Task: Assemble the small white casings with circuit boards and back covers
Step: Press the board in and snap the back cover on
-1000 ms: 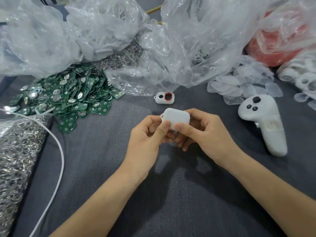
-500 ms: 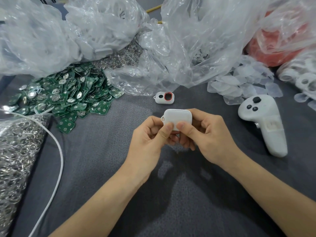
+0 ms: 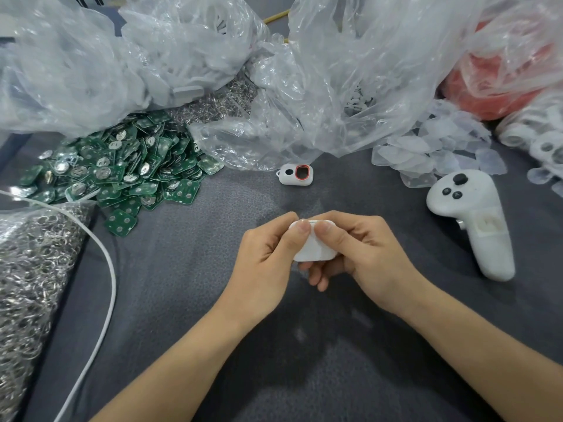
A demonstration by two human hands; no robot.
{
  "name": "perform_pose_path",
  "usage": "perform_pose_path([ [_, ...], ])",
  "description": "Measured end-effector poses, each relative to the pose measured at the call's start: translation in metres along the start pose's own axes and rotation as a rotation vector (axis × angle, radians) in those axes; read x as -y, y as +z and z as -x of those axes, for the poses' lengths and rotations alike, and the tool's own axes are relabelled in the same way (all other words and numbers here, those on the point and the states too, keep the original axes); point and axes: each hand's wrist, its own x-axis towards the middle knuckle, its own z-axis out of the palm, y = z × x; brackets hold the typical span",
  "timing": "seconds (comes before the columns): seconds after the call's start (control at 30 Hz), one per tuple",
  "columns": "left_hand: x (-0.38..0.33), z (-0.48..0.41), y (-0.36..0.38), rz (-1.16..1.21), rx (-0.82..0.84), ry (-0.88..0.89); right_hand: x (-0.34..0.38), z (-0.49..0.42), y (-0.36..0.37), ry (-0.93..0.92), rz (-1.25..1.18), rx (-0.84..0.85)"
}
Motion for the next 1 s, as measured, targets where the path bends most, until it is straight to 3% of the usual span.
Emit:
perform_pose_path([
  [0.23, 0.001, -0.001, 0.0, -0.161, -0.044, 0.025, -0.001, -0.003, -0.004, 0.025, 0.011, -0.003],
  [0.4, 0.0, -0.004, 0.0, -0.195, -0.134, -0.046, -0.004, -0.008, -0.004, 0.06, -0.09, -0.118],
  [0.6, -0.008, -0.002, -0.001, -0.138, -0.05, -0.135, -0.001, -0.005, -0.006, 0.012, 0.241, -0.154],
  [0.8, -0.009, -0.003, 0.0, 0.004, -0.014, -0.19, 0.004, -0.005, -0.005, -0.059, 0.268, -0.141],
  [1.0, -0.009, -0.001, 0.003, -0.118, 0.002, -0.153, 0.001, -0.004, -0.008, -0.082, 0.211, -0.109],
])
